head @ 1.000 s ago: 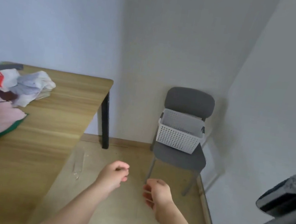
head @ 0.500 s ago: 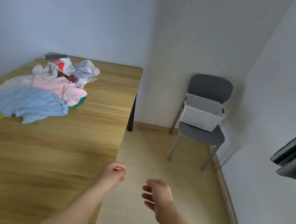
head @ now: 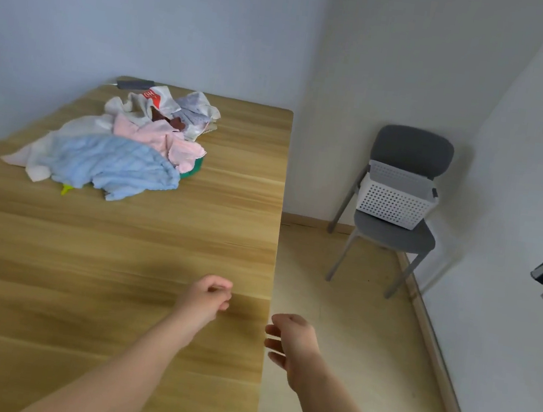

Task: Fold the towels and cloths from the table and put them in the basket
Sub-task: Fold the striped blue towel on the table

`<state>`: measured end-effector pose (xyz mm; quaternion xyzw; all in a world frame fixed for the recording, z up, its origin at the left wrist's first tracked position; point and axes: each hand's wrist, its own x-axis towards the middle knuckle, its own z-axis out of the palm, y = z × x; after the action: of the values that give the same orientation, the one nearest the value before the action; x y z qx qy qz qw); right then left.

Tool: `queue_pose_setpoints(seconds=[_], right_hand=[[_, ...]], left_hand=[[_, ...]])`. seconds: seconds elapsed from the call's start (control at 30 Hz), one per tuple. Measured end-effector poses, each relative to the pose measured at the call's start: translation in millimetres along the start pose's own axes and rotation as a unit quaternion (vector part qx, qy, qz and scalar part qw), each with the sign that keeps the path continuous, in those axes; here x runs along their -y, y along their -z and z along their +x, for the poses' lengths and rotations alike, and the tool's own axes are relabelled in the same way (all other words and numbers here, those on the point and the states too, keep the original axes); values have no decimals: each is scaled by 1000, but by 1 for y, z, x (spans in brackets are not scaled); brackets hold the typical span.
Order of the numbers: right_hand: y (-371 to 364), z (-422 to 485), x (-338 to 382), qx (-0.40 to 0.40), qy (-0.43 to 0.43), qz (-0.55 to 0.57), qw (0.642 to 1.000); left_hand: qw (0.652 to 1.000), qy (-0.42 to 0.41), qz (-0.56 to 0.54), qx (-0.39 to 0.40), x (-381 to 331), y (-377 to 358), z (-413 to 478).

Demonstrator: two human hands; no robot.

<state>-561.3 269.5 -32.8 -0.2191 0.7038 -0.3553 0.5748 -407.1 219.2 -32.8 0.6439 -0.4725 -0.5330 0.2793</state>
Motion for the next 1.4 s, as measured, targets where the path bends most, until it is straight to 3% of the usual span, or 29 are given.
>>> queue_pose_setpoints(seconds=[0.17,0.33,0.43,0.53,0.63,0.77,0.9,1.03,1.13,1.23,1.4], right_hand=[[-105,35,16,-21,-5,2,1000],[-196,72,43,-42,-13,-29,999],[-231,89,58,-57,-15,-44,997],[-250,105,64,-52,-24,-71,996],[-255,115,63,-61,-46,-69,995],[-259,133,62,-80,-73,-81,991],[-262,139,60,-93,-83,-108,986],[-263,135,65,-80,-68,-103,989],[-259,123,70,-63,-51,-53,995],[-245,105,68,-62,-57,21,996],[-213,78,41,-67,-71,105,990]], left_hand=[[998,-26,62,6,22,87,67],[977,-91,188,-42,18,175,141],[942,-141,294,-81,6,216,185],[877,-184,428,-117,-2,249,231],[846,-164,489,-134,-5,268,273],[877,-68,465,-98,-13,271,313],[842,-46,534,-65,-16,256,313],[888,-61,454,48,-23,236,292],[943,-60,300,132,-25,211,251],[979,-28,140,148,-26,188,211],[983,80,-23,163,-17,149,161]])
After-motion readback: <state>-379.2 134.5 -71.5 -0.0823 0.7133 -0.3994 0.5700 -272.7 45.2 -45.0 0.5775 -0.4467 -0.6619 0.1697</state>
